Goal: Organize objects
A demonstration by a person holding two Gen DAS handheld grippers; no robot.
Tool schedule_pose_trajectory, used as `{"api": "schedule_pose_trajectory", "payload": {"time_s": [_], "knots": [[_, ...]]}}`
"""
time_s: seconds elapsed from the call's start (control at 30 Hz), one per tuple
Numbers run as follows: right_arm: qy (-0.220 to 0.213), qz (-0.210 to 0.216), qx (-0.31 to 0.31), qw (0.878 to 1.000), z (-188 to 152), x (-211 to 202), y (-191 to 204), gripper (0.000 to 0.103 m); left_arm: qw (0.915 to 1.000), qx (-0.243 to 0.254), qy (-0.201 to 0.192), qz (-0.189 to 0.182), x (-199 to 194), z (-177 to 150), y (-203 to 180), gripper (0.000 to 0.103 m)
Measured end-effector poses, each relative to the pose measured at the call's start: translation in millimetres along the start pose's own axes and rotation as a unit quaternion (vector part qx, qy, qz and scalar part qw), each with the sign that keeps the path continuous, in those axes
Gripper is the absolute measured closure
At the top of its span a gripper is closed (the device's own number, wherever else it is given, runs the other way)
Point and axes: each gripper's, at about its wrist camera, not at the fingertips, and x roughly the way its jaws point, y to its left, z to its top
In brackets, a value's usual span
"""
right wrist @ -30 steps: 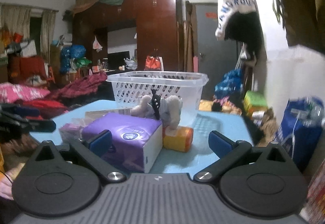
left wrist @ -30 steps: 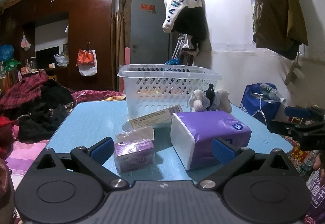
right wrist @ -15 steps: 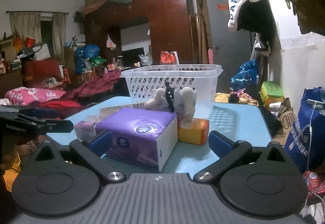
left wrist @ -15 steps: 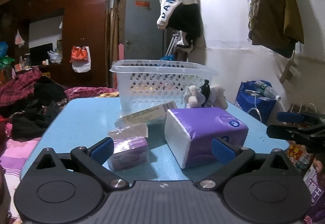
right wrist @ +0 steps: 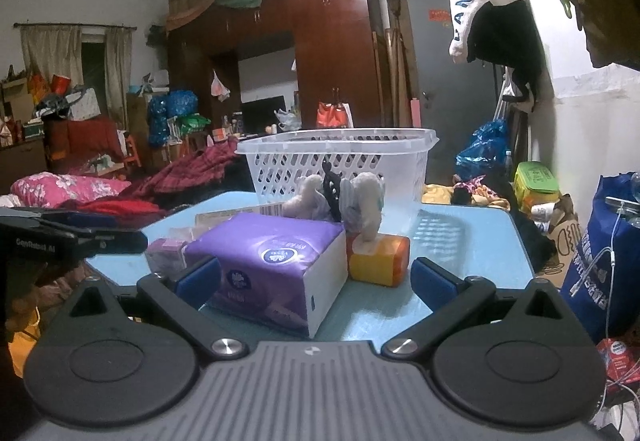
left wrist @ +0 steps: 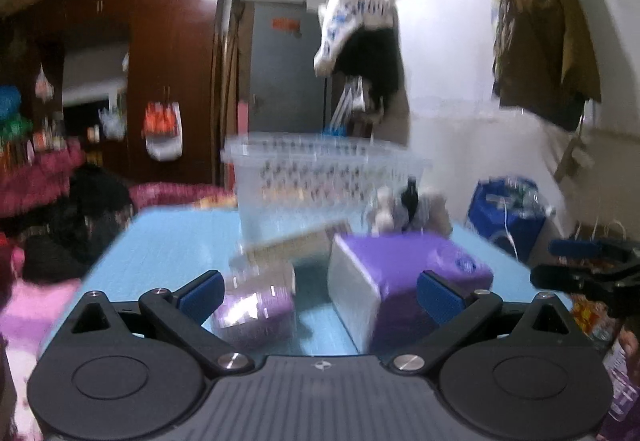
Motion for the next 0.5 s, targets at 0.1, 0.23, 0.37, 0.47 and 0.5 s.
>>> {"api": "schedule_pose_trajectory", "payload": {"time_s": [0.1,0.23,0.37,0.47,0.5], "knots": [[-0.006,0.004,0.002,1.000,2,1,0,0.000,0.9997,0.017,-0.010,0.017,5,3,-1,0.000],[-0.013,0.006,0.004,1.000,2,1,-1,0.000,0.9993,0.034,0.018,0.004,18,1,0,0.000],[-0.013,0.017,0.001,1.000,-1,4,-2,0.010,0.9973,0.038,0.011,-0.061,17,-5,-2,0.003],[0.001,0.029,0.001,1.000,-6,11,-5,0.026,0.9923,0.053,0.012,-0.111,19,-10,-9,0.020],[0.007,0.037,0.001,0.999,-8,14,-6,0.029,0.9914,0.064,0.011,-0.114,21,-13,-11,0.025]]}}
